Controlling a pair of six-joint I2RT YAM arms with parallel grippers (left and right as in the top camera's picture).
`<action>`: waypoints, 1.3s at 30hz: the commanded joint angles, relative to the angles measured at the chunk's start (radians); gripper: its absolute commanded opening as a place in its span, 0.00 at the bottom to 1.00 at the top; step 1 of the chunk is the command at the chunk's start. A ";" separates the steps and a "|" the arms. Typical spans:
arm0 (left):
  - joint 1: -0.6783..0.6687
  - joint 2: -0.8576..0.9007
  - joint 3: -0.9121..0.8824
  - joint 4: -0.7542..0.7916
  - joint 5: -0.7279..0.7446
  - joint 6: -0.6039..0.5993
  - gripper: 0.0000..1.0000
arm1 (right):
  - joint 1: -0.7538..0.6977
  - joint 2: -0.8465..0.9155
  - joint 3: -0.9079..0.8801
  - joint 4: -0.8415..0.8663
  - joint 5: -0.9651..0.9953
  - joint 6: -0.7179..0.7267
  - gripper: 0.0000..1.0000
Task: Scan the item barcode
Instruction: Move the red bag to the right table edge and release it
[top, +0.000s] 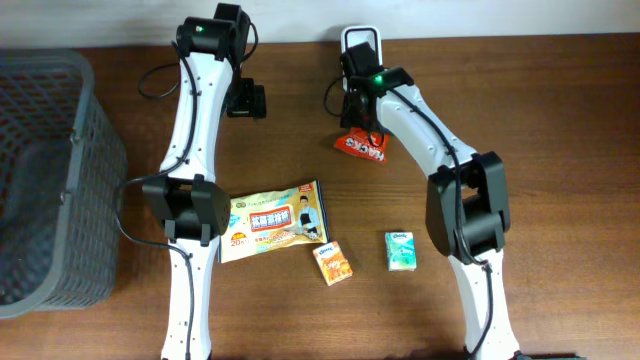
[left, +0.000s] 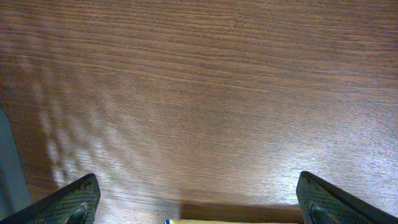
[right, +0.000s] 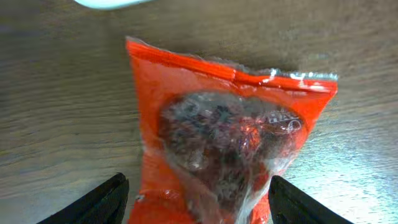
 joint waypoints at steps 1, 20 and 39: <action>0.001 0.008 -0.006 -0.001 0.011 -0.006 0.99 | -0.022 0.043 -0.003 0.002 0.003 0.020 0.72; 0.001 0.008 -0.006 0.001 0.011 -0.006 0.99 | -0.060 -0.084 0.130 0.148 -0.089 -0.176 0.04; 0.001 0.008 -0.006 0.002 0.011 -0.006 0.99 | -0.416 -0.250 0.130 0.124 0.109 -0.099 0.04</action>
